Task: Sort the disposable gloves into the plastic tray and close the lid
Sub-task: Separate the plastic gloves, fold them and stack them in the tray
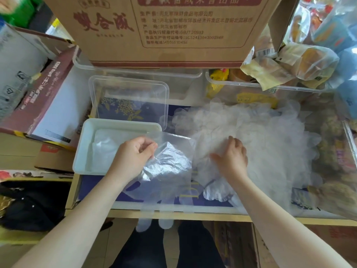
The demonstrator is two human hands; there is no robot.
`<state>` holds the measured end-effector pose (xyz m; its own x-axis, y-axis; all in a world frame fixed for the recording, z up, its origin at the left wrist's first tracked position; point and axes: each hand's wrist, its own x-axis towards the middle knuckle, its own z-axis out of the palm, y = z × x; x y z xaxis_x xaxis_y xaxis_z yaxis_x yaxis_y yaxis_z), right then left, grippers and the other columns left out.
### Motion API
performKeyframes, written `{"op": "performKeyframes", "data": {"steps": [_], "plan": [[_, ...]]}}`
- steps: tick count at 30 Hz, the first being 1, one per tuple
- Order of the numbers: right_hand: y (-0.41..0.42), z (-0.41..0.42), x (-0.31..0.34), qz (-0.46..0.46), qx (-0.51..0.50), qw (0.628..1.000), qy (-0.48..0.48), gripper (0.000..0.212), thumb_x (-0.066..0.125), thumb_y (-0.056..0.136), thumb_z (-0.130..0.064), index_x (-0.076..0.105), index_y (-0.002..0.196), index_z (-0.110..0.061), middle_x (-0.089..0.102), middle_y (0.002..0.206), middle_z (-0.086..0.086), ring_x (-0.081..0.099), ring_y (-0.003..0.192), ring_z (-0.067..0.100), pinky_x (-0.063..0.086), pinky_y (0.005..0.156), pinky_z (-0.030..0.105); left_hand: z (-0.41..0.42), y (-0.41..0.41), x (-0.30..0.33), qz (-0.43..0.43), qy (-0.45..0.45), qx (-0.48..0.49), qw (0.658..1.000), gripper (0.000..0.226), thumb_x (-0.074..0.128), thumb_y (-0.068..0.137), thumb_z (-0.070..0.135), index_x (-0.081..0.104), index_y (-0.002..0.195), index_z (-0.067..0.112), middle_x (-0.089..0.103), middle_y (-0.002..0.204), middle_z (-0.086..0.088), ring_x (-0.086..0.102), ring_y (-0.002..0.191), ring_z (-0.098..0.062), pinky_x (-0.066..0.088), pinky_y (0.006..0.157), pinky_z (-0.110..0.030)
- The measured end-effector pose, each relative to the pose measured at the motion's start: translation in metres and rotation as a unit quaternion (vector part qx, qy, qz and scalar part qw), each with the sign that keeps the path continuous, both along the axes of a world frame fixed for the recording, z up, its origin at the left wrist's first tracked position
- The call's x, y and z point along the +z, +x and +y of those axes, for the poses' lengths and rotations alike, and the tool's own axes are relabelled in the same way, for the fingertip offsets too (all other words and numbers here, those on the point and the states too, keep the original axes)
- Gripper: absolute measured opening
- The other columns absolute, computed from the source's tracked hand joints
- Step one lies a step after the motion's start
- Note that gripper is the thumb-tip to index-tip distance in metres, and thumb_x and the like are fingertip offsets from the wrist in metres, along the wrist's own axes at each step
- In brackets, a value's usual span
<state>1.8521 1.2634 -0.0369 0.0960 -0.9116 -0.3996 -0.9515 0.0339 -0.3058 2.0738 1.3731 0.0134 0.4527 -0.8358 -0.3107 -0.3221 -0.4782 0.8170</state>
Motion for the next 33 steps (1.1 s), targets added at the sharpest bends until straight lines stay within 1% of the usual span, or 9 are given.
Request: {"op": "performKeyframes", "data": {"steps": [4, 9, 11, 16, 23, 26, 28, 30, 33], "plan": [[0.001, -0.003, -0.012, -0.077, -0.063, 0.995, 0.013, 0.062, 0.063, 0.083, -0.014, 0.032, 0.136, -0.002, 0.037, 0.133, 0.018, 0.047, 0.113, 0.038, 0.04, 0.085, 0.032, 0.0, 0.007, -0.004, -0.007, 0.003, -0.022, 1.0, 0.017, 0.058, 0.091, 0.023, 0.063, 0.076, 0.028, 0.062, 0.06, 0.008, 0.058, 0.062, -0.001, 0.041, 0.061, -0.006], [-0.004, -0.008, -0.014, -0.182, -0.199, 0.963, 0.007, 0.004, 0.061, 0.083, -0.011, 0.058, 0.082, -0.014, 0.055, 0.075, -0.002, 0.052, 0.08, 0.022, 0.033, 0.065, 0.024, -0.003, 0.01, -0.006, 0.0, 0.007, -0.036, 0.999, 0.02, 0.059, 0.09, 0.022, 0.062, 0.072, 0.028, 0.061, 0.056, 0.012, 0.056, 0.061, -0.003, 0.041, 0.062, -0.008], [-0.011, -0.011, -0.013, -0.196, -0.205, 0.959, -0.008, 0.022, 0.066, 0.081, -0.013, 0.053, 0.063, -0.016, 0.052, 0.062, -0.004, 0.05, 0.071, 0.021, 0.036, 0.062, 0.027, -0.006, 0.012, -0.006, -0.008, 0.01, -0.049, 0.999, 0.02, 0.059, 0.09, 0.021, 0.062, 0.072, 0.027, 0.061, 0.059, 0.009, 0.056, 0.062, -0.004, 0.041, 0.062, -0.008], [-0.021, -0.016, 0.019, -0.324, -0.234, 0.915, -0.056, 0.015, 0.066, 0.084, -0.01, 0.062, 0.073, 0.001, 0.047, 0.056, -0.002, 0.038, 0.046, 0.002, 0.028, 0.044, 0.015, -0.019, 0.016, 0.002, -0.023, -0.007, -0.067, 0.997, 0.019, 0.056, 0.092, 0.022, 0.059, 0.074, 0.029, 0.06, 0.063, 0.009, 0.055, 0.064, -0.011, 0.038, 0.06, -0.008], [-0.025, -0.014, 0.092, -0.583, -0.192, 0.789, -0.028, 0.018, 0.063, 0.081, -0.001, 0.064, 0.075, -0.018, 0.069, 0.071, -0.002, 0.061, 0.065, 0.009, 0.048, 0.067, 0.018, -0.036, 0.023, 0.023, -0.056, -0.058, -0.09, 0.993, 0.021, 0.051, 0.094, 0.019, 0.06, 0.076, 0.026, 0.061, 0.064, 0.007, 0.055, 0.058, 0.0, 0.037, 0.057, -0.007], [-0.027, -0.007, 0.12, -0.514, -0.028, 0.857, -0.02, 0.045, 0.056, 0.085, 0.008, 0.073, 0.069, -0.03, 0.069, 0.066, -0.007, 0.055, 0.055, 0.005, 0.041, 0.053, 0.016, -0.045, 0.028, 0.032, -0.042, -0.063, -0.106, 0.991, 0.024, 0.048, 0.095, 0.019, 0.06, 0.077, 0.029, 0.063, 0.069, 0.009, 0.054, 0.05, 0.003, 0.039, 0.056, -0.011], [-0.022, 0.001, 0.139, -0.413, 0.118, 0.903, 0.018, 0.036, 0.06, 0.086, 0.002, 0.074, 0.076, -0.03, 0.069, 0.069, -0.011, 0.061, 0.064, 0.001, 0.042, 0.057, 0.012, -0.053, 0.031, 0.036, -0.032, -0.08, -0.126, 0.988, 0.028, 0.047, 0.096, 0.019, 0.059, 0.076, 0.034, 0.066, 0.067, 0.016, 0.057, 0.054, 0.007, 0.039, 0.06, -0.01], [-0.012, 0.008, 0.148, -0.313, 0.256, 0.915, -0.007, 0.023, 0.059, 0.087, -0.003, 0.074, 0.084, -0.02, 0.065, 0.08, -0.015, 0.062, 0.073, -0.001, 0.045, 0.066, 0.011, -0.06, 0.033, 0.039, -0.017, -0.086, -0.152, 0.985, 0.03, 0.047, 0.097, 0.018, 0.06, 0.078, 0.038, 0.065, 0.067, 0.029, 0.06, 0.063, 0.012, 0.042, 0.07, -0.014], [0.007, 0.017, 0.148, -0.232, 0.333, 0.914, -0.009, 0.036, 0.048, 0.083, 0.009, 0.074, 0.089, -0.016, 0.056, 0.083, -0.019, 0.055, 0.075, -0.008, 0.037, 0.069, 0.005, -0.068, 0.027, 0.042, 0.025, -0.079, -0.193, 0.978, 0.027, 0.048, 0.097, 0.019, 0.064, 0.086, 0.037, 0.068, 0.079, 0.027, 0.063, 0.077, 0.007, 0.046, 0.079, -0.02]]}}
